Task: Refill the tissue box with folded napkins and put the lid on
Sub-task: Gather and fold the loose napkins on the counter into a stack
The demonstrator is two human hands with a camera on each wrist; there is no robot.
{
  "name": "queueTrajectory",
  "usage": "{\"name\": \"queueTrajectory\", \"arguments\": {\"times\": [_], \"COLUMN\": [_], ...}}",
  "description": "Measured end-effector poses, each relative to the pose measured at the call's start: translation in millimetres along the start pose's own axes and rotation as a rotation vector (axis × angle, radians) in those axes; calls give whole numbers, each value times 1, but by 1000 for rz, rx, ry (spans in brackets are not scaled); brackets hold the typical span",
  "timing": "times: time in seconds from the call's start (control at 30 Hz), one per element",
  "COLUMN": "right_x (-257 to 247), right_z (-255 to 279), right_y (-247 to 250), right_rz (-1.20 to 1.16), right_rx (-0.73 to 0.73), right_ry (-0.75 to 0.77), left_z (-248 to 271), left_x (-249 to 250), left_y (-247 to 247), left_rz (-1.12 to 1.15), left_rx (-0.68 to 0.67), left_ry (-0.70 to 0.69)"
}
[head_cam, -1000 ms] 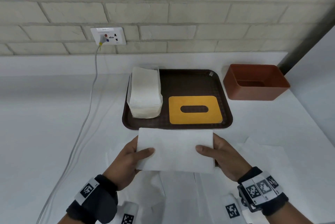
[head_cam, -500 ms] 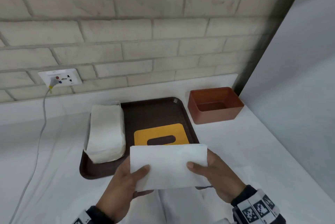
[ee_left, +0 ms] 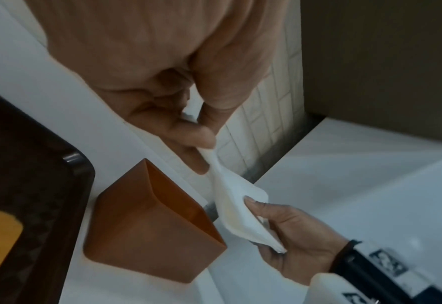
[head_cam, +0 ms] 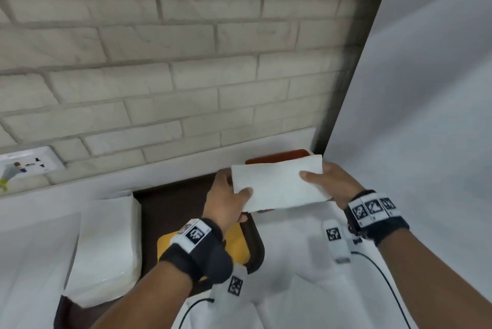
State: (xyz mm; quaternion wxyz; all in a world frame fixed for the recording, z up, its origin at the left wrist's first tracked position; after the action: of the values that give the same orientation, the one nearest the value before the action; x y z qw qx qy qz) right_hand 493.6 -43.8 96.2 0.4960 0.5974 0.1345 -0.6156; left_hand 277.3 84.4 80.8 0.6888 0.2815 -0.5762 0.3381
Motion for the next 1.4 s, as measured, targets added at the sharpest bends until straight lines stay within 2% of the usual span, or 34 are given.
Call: {"name": "queueTrajectory", "arguments": {"times": [0.13,0.3,0.5,0.67,0.77,0.93,1.07,1.2,1.4], "right_x": [22,49,59,63,58,43,37,35,37], "right_z": [-37,-48,-38,-26,-22,-36,-57,-71,-75], "right_y": [21,28,28,33,36,43,40,27,10], "right_rz": [260,376,388,435,571,702,774,852,1031], "right_rx": [-18,15,2,-60,-90,-6,68,73,135], "right_ry": [-91,-119,-120,-131,-121,-112,-125,-158,-159], "left_z": [-38,-55,-52,-37,-29,-36,-36,-36,-52], "left_x": [-8,-33,-38,-32,-29,-16,-14,-19,-20], "left_y": [-33,-54,-54,-50,-51,-53,-64,-74,-73], "left_rz": [-184,-343,-564,-547,-576,-618,-819,-1019,-1180], "left_rx": [-43,-57,-59,-164,-194,-101,-71,-70,-130], "left_ry": [-33,19,-6,45,66,38,13,-11,-4]}}
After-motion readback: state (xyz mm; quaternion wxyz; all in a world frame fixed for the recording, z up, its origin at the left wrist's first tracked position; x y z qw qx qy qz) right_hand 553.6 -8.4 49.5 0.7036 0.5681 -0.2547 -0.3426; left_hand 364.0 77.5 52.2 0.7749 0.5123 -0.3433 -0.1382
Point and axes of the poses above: each hand's wrist, its own z-axis away from the middle knuckle, its own y-axis out of the back of the hand, x = y × z, the point moved 1 cm from there along -z, towards the middle knuckle, and after that the axes turned 12 degrees about z, right-handed, at the moved point
